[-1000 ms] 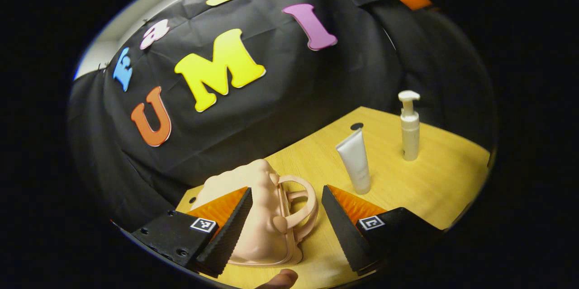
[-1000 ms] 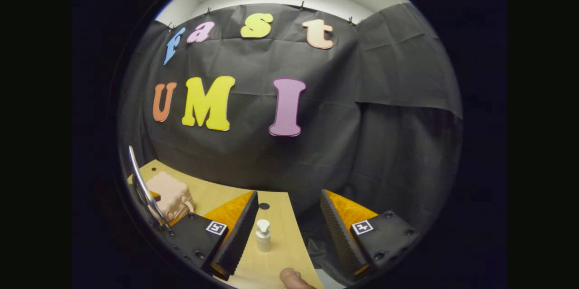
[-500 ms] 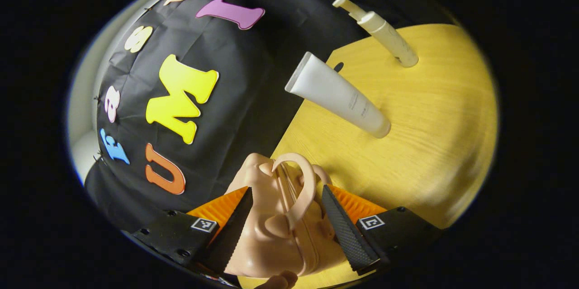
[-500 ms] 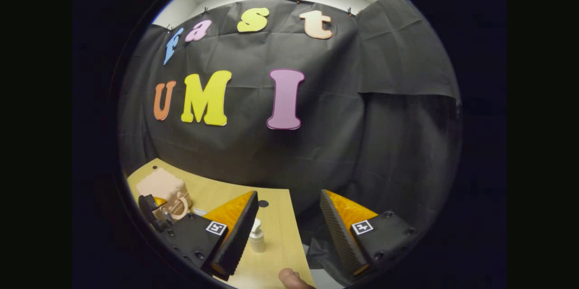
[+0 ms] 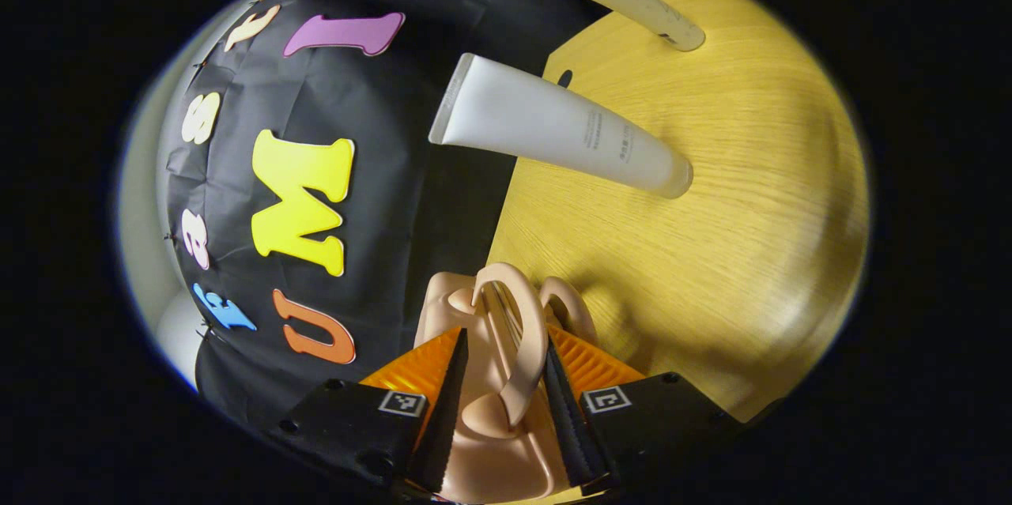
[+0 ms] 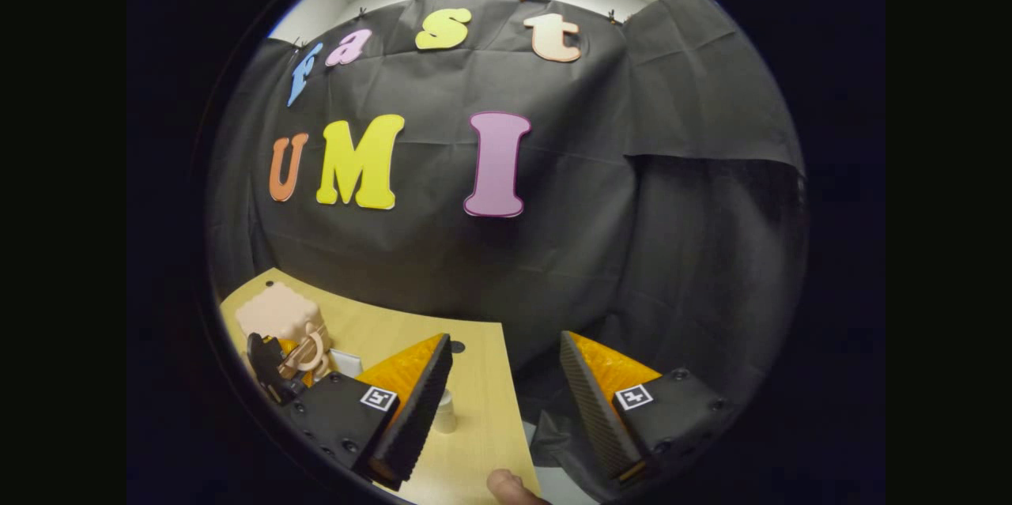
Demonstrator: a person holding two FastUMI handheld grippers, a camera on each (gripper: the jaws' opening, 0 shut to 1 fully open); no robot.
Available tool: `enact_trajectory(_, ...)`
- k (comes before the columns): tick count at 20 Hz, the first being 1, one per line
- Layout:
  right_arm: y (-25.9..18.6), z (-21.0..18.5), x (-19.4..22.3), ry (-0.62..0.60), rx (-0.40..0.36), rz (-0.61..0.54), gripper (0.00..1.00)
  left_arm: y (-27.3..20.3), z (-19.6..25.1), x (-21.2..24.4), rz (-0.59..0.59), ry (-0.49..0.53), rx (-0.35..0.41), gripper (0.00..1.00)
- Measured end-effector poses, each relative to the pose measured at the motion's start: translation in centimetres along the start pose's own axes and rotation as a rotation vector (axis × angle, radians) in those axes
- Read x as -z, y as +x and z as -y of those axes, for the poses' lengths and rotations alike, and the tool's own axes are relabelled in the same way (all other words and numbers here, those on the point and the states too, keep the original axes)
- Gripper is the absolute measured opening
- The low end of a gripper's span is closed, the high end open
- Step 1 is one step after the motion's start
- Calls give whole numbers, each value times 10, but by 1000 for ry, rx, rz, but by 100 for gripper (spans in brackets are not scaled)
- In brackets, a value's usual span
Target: First open the suitcase, pack the skin care products into it, and then close the suitcase.
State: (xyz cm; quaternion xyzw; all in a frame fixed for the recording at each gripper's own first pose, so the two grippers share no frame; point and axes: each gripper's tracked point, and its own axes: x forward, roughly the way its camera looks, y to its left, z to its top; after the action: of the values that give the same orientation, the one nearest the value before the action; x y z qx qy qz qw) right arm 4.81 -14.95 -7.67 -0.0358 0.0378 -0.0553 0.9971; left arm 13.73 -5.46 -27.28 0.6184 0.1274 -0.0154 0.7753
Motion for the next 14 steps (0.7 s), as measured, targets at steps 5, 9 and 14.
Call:
enact_trajectory(5,-19,-20,0,14,54,-20,81,2,5,4,6,53,29,25)
enact_trajectory(9,-30,-34,2,9,87,-31,82,2,0,3,49,-7,31,12)
enact_trajectory(14,-37,-44,-9,2,133,-13,82,-4,-22,12,45,-87,43,5)
